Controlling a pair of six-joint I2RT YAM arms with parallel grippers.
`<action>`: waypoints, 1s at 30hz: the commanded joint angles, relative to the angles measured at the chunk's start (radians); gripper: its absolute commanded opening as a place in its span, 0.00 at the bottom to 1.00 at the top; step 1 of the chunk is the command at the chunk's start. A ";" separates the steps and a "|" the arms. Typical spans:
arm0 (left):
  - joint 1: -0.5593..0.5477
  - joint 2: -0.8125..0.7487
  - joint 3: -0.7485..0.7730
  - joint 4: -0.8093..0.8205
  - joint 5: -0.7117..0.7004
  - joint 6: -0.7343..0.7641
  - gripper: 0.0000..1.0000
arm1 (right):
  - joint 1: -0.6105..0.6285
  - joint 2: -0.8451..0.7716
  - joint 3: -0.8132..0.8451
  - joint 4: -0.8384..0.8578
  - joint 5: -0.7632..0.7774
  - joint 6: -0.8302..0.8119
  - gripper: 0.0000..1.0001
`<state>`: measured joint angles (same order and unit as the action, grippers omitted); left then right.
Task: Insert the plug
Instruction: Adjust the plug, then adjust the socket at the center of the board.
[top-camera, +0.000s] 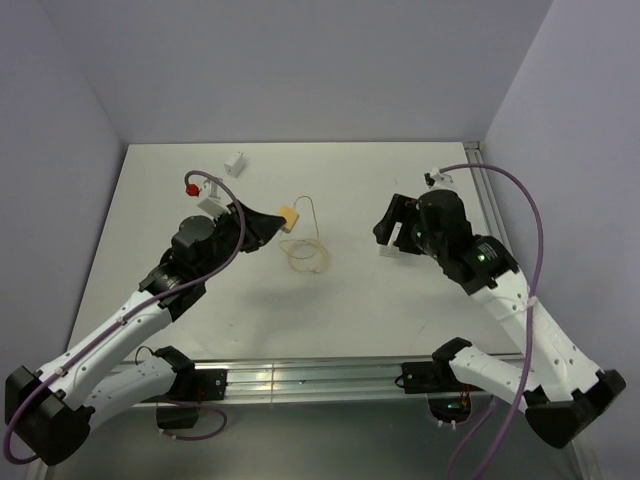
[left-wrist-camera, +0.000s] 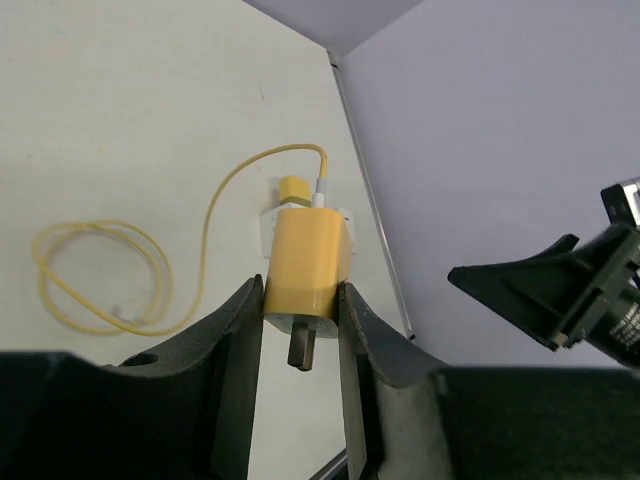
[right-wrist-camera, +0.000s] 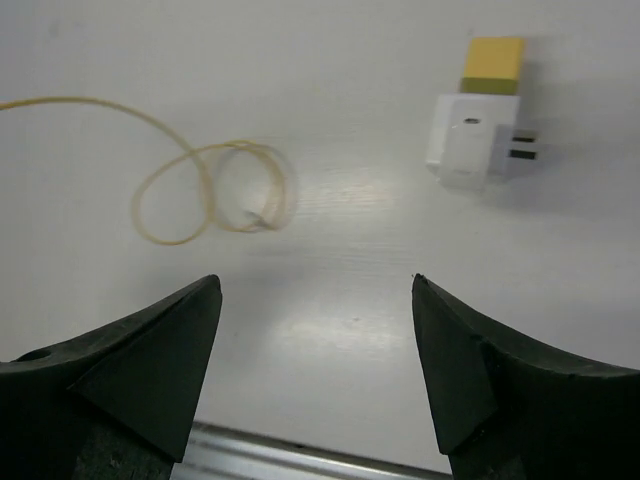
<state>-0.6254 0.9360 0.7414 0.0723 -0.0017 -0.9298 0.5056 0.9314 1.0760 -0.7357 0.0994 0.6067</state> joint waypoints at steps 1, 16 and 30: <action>0.000 -0.040 -0.006 -0.058 -0.063 0.063 0.00 | -0.009 0.098 0.055 -0.085 0.224 -0.062 0.84; 0.000 -0.146 -0.063 -0.069 -0.007 0.089 0.00 | -0.053 0.449 0.102 0.005 0.307 -0.082 0.80; 0.001 -0.166 -0.068 -0.066 0.026 0.108 0.00 | -0.110 0.569 0.139 0.052 0.250 -0.093 0.63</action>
<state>-0.6254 0.7952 0.6601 -0.0288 0.0044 -0.8497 0.4114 1.4860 1.1671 -0.7208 0.3553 0.5228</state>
